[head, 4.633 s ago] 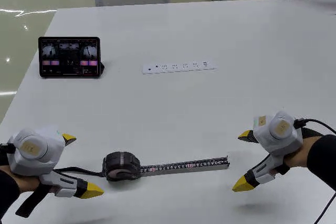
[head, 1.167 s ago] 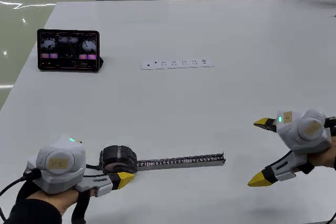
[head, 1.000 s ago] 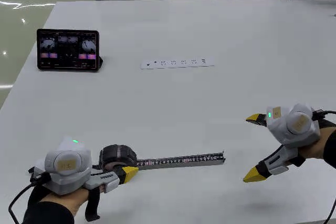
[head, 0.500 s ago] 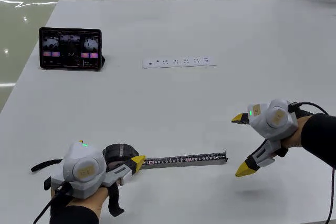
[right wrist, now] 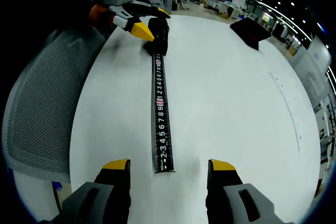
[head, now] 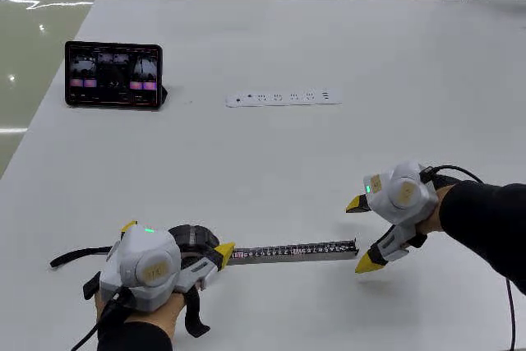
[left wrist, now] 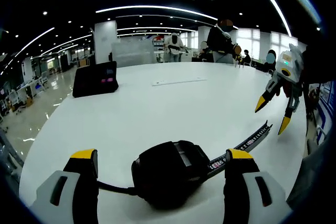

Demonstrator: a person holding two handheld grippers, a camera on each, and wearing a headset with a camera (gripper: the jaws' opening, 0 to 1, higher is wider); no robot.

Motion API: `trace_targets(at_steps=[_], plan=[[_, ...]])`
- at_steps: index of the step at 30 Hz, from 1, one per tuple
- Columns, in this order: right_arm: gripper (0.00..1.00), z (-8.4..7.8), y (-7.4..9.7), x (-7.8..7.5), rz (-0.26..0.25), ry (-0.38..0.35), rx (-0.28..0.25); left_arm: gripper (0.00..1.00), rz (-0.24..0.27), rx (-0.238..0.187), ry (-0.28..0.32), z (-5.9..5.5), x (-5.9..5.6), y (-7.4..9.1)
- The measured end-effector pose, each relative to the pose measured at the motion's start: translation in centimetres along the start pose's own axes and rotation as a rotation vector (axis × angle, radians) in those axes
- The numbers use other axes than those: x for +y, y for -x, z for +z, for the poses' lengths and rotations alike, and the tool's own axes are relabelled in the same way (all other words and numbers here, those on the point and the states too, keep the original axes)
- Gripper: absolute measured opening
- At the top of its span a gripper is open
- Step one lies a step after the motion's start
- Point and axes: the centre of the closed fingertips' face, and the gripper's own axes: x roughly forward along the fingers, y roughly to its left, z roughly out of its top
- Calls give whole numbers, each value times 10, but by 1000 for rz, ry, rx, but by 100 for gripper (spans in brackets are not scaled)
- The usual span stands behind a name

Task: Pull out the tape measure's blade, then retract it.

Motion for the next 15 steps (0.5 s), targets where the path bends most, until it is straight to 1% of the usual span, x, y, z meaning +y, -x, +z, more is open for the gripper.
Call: trace_targets(at_steps=[7,10,15], plan=[[40,-5,-4,2,15,34,28,99,6,-12,1,1,3,1],[34,-9,-4,3,13,26,34,99,4,-23,2,2,3,1],[28,-10,-5,7,22,22,35,99,1,-31,-1,3,1,0]])
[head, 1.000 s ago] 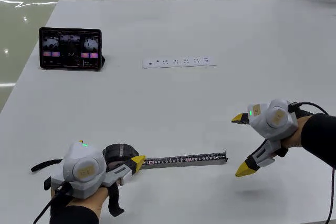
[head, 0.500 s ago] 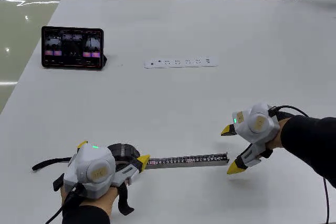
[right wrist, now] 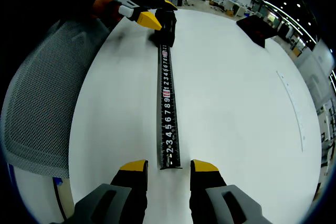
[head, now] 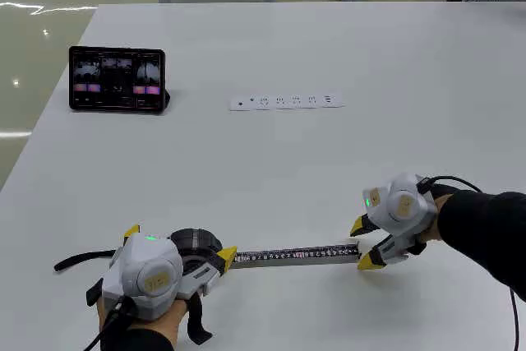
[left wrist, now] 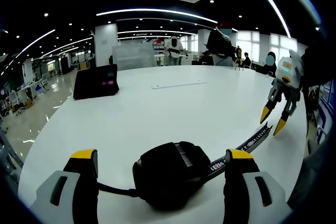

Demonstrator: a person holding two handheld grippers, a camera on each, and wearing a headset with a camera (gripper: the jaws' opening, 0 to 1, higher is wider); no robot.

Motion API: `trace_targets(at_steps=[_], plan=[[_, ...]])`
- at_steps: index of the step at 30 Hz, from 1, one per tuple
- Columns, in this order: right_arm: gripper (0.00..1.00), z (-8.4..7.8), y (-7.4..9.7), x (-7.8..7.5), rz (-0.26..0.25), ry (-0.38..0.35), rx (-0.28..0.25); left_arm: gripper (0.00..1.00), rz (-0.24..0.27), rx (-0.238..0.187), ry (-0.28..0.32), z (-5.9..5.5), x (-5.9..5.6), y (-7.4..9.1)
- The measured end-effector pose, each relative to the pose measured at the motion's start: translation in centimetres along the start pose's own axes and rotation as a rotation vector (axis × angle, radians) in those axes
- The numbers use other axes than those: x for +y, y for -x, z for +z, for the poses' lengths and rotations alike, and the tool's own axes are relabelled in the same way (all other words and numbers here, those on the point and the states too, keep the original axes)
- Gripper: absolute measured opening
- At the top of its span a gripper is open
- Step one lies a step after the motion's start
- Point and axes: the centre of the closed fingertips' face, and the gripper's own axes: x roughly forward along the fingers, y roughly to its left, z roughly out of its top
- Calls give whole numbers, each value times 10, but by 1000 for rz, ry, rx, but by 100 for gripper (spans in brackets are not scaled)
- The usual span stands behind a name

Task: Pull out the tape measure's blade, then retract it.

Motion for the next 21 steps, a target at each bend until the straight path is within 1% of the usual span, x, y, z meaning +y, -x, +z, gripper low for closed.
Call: trace_targets(at_steps=[2,3,4,5,6,9,11,12,17,19,20,21], plan=[[25,0,0,2,6,-1,2,99,0,-5,0,1,0,0],[22,0,-1,2,9,-7,6,99,0,-6,0,1,0,0],[18,-1,-2,2,4,-11,8,99,0,-8,0,2,0,0],[16,-1,-3,-1,-12,-17,10,99,0,-10,3,2,0,-1],[14,0,-3,-2,-13,-23,10,99,4,-9,2,2,1,0],[12,-1,-5,-1,-3,-37,13,99,1,-9,10,1,0,0],[12,-2,-6,2,10,-44,25,99,3,-13,9,2,0,0],[12,-2,-6,1,8,-16,30,99,3,-12,15,1,0,0],[11,-1,-6,1,21,-10,54,99,22,-15,60,0,3,-2],[11,-1,-6,1,22,1,69,96,26,-6,78,-2,2,-3],[11,-1,-6,1,20,-3,76,92,23,8,87,-4,0,-2],[11,-1,-6,1,20,-3,78,86,24,18,86,-6,-1,-3]])
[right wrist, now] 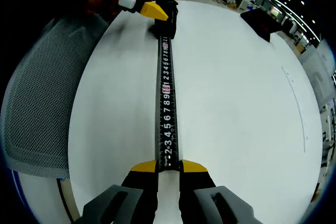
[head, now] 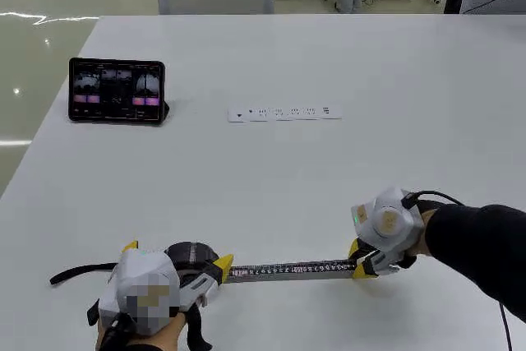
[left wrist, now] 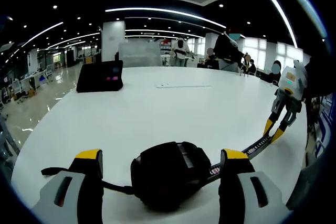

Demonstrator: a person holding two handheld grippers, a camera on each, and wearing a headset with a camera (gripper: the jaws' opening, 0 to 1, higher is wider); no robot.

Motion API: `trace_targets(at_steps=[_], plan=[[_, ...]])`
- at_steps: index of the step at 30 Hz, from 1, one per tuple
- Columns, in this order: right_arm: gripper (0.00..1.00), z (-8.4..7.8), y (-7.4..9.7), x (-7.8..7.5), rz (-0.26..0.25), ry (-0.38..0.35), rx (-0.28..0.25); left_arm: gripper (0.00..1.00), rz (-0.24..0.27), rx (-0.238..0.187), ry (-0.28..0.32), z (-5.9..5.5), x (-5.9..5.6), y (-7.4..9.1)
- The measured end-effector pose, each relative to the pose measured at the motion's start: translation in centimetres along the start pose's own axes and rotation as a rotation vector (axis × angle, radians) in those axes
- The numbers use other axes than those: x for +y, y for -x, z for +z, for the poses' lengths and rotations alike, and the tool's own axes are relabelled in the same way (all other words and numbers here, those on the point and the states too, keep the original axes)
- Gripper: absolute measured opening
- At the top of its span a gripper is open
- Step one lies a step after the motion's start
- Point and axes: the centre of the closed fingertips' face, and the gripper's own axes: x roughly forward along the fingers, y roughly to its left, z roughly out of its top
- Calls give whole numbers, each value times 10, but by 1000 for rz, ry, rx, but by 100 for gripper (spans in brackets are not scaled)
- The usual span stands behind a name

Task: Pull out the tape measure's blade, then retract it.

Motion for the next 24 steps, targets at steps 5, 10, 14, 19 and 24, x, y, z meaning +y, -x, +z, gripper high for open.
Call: trace_targets(at_steps=[5,10,14,19,24], plan=[[11,-1,0,-1,-2,-34,-3,71,-3,46,15,-13,-5,-3],[10,-1,0,-1,0,-53,-8,61,-12,64,15,-15,-10,-4],[10,0,-1,-2,2,-61,-11,61,-6,82,27,-16,-10,-4],[10,-1,-1,-3,0,-76,-4,61,2,95,46,-16,-9,-4],[10,-1,-1,-2,4,-74,2,61,-3,105,45,-17,-9,-4]])
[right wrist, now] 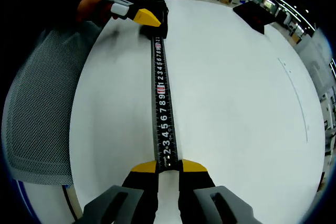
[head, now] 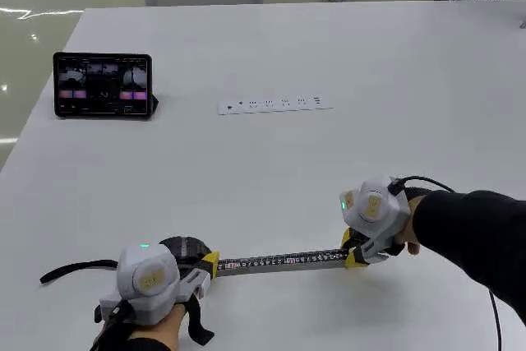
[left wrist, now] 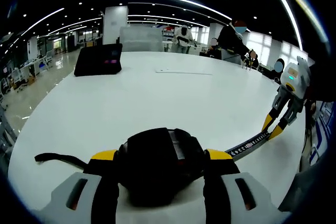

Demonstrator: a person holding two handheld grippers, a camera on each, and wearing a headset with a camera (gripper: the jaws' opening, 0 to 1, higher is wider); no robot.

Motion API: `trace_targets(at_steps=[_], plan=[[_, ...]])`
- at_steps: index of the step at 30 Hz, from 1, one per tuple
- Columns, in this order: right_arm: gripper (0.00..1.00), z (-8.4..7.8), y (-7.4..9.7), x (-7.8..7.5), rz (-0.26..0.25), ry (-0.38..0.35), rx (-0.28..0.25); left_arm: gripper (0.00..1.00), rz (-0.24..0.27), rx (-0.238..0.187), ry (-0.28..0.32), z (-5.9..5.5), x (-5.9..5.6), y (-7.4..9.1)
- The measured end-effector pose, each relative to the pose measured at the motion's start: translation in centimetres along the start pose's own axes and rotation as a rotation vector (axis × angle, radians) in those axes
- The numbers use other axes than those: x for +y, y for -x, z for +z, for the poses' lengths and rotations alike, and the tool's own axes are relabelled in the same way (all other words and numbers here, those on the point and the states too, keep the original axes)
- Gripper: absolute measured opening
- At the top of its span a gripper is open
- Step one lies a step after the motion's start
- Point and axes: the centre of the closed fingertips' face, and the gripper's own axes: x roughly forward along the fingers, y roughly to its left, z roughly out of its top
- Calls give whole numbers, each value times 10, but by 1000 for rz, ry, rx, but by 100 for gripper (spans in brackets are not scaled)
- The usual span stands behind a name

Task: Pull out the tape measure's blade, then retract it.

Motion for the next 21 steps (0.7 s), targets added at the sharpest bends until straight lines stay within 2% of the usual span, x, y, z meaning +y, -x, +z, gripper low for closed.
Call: trace_targets(at_steps=[6,9,10,21], plan=[[10,0,-1,0,4,-1,15,59,-6,12,-10,0,0,0],[9,2,-2,-1,0,-27,0,58,-9,21,-16,-1,1,0],[9,1,-1,-1,-2,-38,9,58,-10,24,-14,-1,1,1],[9,3,-2,0,-3,3,33,58,-15,37,-10,-2,0,0]])
